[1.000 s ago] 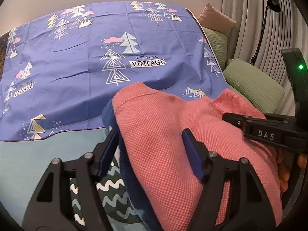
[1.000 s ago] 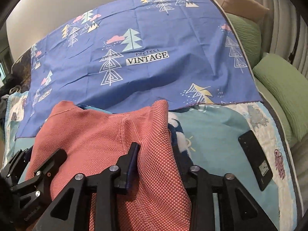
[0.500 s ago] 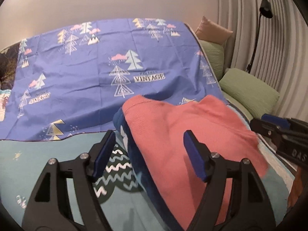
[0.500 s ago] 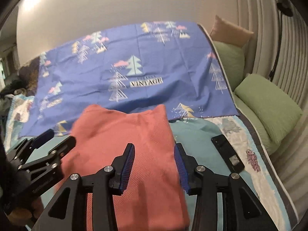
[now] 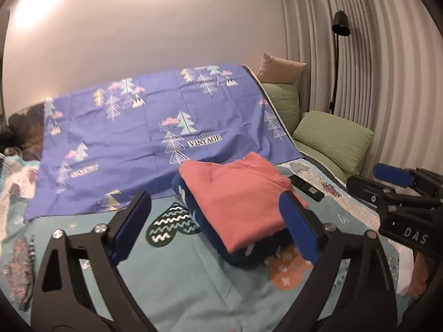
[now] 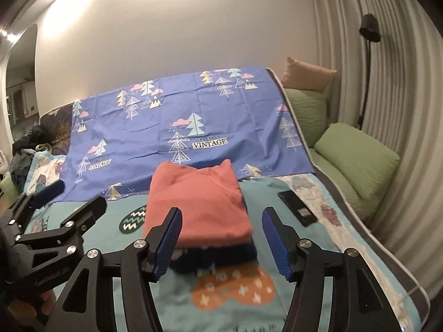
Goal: Fold small clothes
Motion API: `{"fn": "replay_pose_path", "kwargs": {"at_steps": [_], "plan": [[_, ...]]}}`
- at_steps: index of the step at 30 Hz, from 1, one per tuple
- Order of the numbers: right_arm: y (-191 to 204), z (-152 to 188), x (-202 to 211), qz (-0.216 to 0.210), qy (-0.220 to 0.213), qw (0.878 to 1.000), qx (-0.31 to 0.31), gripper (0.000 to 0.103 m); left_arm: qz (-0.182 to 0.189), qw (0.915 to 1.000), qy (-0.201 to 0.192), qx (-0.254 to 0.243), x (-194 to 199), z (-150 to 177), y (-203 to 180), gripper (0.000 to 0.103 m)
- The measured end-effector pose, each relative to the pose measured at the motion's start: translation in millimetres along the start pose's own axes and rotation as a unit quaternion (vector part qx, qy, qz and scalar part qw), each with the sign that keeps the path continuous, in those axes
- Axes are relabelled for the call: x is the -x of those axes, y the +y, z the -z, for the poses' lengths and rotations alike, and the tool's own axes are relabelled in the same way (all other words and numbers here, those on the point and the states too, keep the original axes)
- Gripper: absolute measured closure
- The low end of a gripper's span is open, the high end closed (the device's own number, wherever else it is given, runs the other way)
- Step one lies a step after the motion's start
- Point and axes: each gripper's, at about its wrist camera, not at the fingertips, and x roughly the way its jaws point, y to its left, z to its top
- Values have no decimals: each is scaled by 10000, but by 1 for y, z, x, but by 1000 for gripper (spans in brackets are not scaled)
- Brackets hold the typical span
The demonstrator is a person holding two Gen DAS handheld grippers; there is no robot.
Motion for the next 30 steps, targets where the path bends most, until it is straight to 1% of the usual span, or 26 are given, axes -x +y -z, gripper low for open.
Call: {"fn": "replay_pose_path", "kwargs": {"at_steps": [2, 6, 8, 13, 16, 20, 24, 30], "plan": [[0, 9, 18, -56, 39, 10000, -40, 38, -97, 9999, -50, -112, 23, 4, -7, 7], [3, 27, 53, -92, 29, 9999, -94, 37, -128, 9997, -73, -196, 55, 11, -17, 2], [5, 34, 66, -38, 10, 10000, -87, 36, -112, 9997, -91, -201, 70, 16, -20, 1], [4, 56, 101, -24, -18, 9998, -194, 33, -145, 9999, -5, -46, 100, 33, -21, 1], [4, 70, 117, 85, -26, 9997, -231, 31, -157, 9998, 92, 96, 114, 43, -18, 1], [3, 83, 125, 46, 85, 9994, -343, 31, -293, 9993, 123, 174, 133, 55, -16, 1], [5, 92, 133, -48, 152, 9990, -406, 31, -365, 9993, 79, 66, 150, 65, -15, 1], [14, 101, 150, -32, 100, 9994, -344, 31, -457, 9989, 68, 22, 165, 75, -11, 1]]}}
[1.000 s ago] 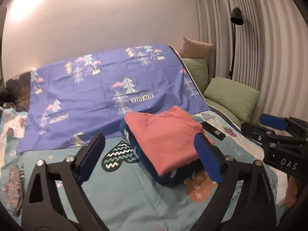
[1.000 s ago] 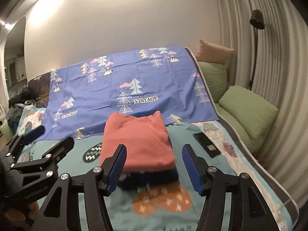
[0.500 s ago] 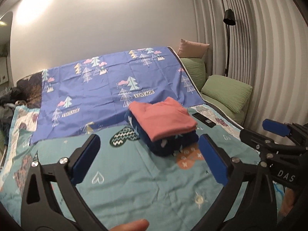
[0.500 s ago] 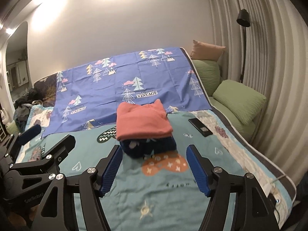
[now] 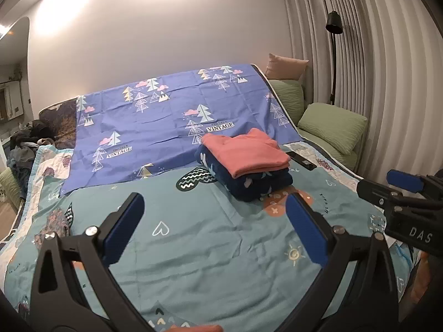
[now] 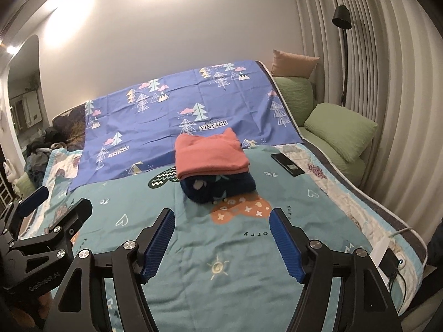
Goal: Fold small clothes
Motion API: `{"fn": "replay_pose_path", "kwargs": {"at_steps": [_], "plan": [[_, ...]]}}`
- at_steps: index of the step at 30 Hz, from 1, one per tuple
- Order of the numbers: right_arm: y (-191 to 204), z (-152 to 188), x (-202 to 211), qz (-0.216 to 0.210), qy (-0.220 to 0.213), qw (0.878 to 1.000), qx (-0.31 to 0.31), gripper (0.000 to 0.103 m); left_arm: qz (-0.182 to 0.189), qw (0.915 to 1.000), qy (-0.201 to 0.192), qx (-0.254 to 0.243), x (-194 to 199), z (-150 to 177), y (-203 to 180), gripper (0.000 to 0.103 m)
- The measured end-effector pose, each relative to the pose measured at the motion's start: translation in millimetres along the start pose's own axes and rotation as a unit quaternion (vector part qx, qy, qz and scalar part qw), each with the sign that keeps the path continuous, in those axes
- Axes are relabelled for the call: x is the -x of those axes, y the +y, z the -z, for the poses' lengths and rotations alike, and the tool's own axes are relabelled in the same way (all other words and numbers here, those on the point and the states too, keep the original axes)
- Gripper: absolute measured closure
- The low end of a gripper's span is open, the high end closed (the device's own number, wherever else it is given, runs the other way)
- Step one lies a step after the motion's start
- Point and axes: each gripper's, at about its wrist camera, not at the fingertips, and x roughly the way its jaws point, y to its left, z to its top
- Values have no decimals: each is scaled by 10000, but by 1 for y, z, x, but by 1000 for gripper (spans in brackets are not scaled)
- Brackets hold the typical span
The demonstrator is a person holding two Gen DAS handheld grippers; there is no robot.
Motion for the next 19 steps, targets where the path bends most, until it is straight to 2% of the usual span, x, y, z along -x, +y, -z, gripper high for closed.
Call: {"fn": "replay_pose_path", "kwargs": {"at_steps": [19], "plan": [[17, 7, 19, -32, -115, 9998, 126, 29, -158, 9997, -129, 121, 27, 10, 14, 1]]}}
